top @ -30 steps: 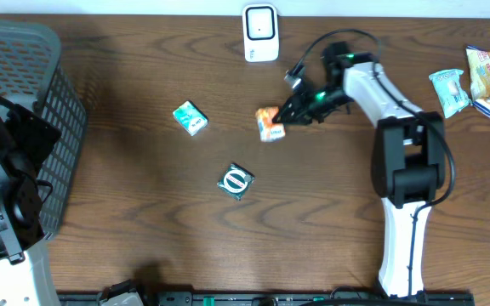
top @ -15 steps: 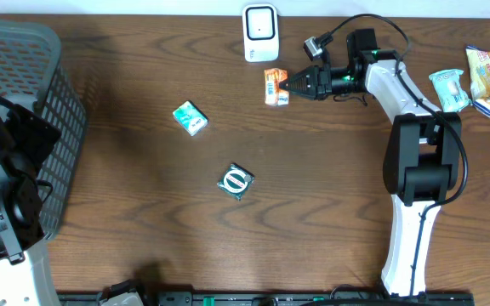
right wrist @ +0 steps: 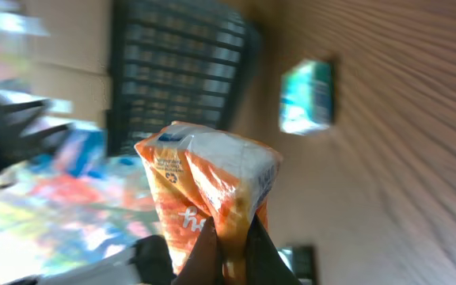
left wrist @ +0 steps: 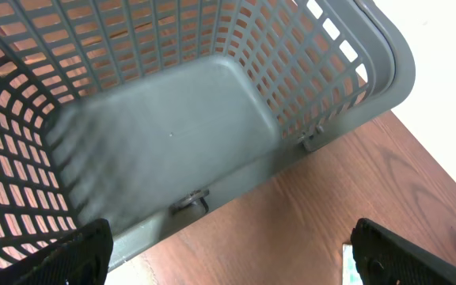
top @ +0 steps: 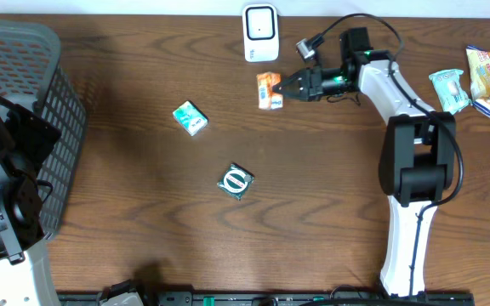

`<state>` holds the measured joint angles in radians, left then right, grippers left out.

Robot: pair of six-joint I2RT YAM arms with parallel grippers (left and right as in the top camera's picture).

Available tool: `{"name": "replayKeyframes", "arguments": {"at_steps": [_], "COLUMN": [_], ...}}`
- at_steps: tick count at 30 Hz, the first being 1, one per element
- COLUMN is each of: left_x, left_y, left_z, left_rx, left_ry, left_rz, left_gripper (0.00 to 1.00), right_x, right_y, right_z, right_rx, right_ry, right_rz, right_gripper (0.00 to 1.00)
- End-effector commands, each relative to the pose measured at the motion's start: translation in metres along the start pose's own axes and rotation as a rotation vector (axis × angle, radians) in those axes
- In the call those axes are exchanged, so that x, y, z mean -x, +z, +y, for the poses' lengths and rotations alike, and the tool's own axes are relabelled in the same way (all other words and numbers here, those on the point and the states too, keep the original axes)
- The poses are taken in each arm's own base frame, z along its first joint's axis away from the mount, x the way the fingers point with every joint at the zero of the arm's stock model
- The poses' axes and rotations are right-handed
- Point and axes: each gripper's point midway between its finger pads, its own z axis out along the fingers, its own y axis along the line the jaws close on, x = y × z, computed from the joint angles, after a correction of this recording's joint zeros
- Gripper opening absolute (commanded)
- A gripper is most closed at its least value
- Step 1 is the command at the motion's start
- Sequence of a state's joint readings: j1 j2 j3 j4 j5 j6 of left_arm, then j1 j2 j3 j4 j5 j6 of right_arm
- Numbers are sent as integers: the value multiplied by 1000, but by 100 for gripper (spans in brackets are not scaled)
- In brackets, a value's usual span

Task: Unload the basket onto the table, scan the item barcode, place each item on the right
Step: 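Carry the orange pack to the right table edge and release it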

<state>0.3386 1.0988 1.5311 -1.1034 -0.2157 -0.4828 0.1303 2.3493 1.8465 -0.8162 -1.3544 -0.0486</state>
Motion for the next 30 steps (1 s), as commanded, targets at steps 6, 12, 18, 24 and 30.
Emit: {"name": "replayKeyframes", "arguments": {"at_steps": [6,12,18,24,30], "left_x": [1,1,1,1,1], "left_y": [0,0,0,0,0], "left_z": [2,2,2,2,2], "left_rx": [9,9,9,9,9], "left_ry": [-10,-10,-10,-10,-10], "left_rz": [-2,-2,-2,-2,-2], "left_gripper": [95,95,95,95,95], "right_x": [20,128,183,185,190], "right_y": [-29,-50,-9,12,0], "right_z": [-76,-24,-10,-48,-48], "right_rx": [-1148,-1666,-1555,-1491,-1557], "right_ry": [-207,-887,-1354,-1447,-1421], "right_rz": [79,8,-27,9,-8], "right_gripper": [1,1,1,1,1]}}
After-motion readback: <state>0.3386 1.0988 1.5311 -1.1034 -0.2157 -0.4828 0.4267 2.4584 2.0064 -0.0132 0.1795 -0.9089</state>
